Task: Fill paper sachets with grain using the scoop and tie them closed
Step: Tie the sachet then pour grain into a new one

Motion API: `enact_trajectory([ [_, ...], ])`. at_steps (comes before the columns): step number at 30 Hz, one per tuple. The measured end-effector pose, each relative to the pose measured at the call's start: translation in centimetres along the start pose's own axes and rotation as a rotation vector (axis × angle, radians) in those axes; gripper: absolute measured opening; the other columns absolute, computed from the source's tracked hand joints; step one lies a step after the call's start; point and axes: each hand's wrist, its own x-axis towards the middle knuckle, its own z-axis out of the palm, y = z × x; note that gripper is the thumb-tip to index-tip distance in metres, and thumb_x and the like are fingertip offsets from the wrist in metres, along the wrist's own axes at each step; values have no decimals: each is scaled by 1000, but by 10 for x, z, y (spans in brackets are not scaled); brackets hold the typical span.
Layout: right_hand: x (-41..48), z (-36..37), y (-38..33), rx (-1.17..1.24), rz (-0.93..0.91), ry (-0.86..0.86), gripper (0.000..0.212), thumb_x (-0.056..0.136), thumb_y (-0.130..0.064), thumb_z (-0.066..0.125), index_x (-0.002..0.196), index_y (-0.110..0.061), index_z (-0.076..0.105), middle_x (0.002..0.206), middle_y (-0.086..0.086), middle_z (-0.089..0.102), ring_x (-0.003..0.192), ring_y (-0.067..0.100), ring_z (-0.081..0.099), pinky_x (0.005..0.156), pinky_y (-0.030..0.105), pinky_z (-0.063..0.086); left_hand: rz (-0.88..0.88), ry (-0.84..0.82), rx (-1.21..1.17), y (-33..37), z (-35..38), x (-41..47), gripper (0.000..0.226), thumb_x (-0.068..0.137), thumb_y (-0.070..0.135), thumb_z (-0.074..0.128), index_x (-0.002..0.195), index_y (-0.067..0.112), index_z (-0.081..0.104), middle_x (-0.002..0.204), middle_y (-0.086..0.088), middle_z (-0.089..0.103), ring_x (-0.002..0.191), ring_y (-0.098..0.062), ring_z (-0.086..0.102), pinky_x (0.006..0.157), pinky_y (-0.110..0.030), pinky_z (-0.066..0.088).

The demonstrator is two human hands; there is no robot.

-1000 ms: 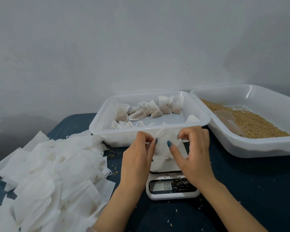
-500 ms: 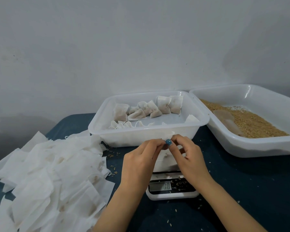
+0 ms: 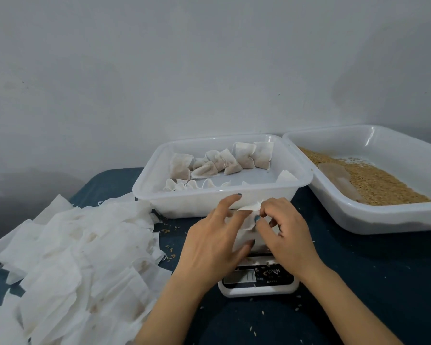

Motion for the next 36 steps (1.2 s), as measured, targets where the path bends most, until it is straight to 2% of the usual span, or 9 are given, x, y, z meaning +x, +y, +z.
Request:
enact_trajectory([
  [7, 0, -7, -2, -162, -25, 40, 11, 77, -41, 44, 66, -40, 39, 78, -16, 54, 82, 2, 46, 60, 17, 30, 88, 124, 242, -7, -11, 5, 25, 79, 32, 82, 77, 15, 64, 116, -6, 68, 69, -16, 65, 39, -25, 38],
  [10, 0, -9, -4, -151, -110, 88, 10, 77, -35, 52, 84, -28, 51, 90, -15, 52, 85, 5, 47, 65, 19, 38, 109, 192, 268, -4, -12, 6, 25, 79, 28, 81, 74, 13, 63, 95, -3, 68, 61, -15, 60, 41, -23, 26],
  [13, -3, -10, -6, -170, -293, 126, 38, 73, -28, 61, 110, -20, 53, 109, -5, 50, 98, 9, 48, 81, 17, 40, 90, 215, 273, -3, -13, 5, 23, 79, 27, 81, 75, 13, 63, 87, 0, 65, 59, -14, 58, 42, -22, 22],
  [20, -5, -4, 2, -490, -401, 140, 28, 79, -38, 64, 103, -25, 70, 117, 5, 44, 107, 22, 43, 87, 30, 40, 62, 176, 220, -3, -13, 3, 22, 75, 23, 85, 81, 13, 65, 91, -3, 65, 60, -17, 60, 37, -25, 32],
  [23, -3, -6, 5, -426, -368, 56, 19, 88, -32, 57, 102, -24, 68, 116, 1, 47, 104, 18, 44, 84, 31, 45, 43, 186, 86, -2, -10, 4, 31, 74, 27, 85, 92, 16, 62, 104, -2, 64, 68, -15, 63, 42, -24, 40],
  [26, -2, -7, 3, -271, -306, 14, 16, 90, -22, 53, 100, -23, 65, 113, -3, 50, 101, 10, 45, 80, 24, 45, -43, 187, -318, -3, -8, 4, 63, 73, 41, 83, 122, 25, 46, 128, 4, 54, 101, -5, 60, 78, -17, 47],
  [29, -2, -5, -2, -65, -248, 16, 14, 89, -22, 51, 95, -25, 63, 119, -6, 48, 107, 9, 48, 88, 16, 40, -152, 23, -605, -5, -7, 1, 87, 68, 54, 79, 139, 35, 31, 141, 22, 42, 131, 0, 44, 104, -12, 35],
  [32, -3, -4, -4, 21, -229, 10, 15, 88, -26, 52, 94, -26, 66, 122, -10, 44, 114, 10, 46, 95, 14, 36, -212, -154, -710, -4, -4, -1, 93, 67, 47, 80, 141, 46, 23, 139, 28, 45, 130, 4, 45, 102, -13, 39],
  [36, -4, -3, -3, 24, -202, 20, 17, 86, -23, 56, 93, -21, 71, 111, -10, 42, 110, 11, 42, 94, 15, 34, -261, -184, -731, -3, -2, -1, 66, 73, 35, 68, 129, 46, 35, 118, 22, 58, 107, -1, 58, 80, -14, 46],
])
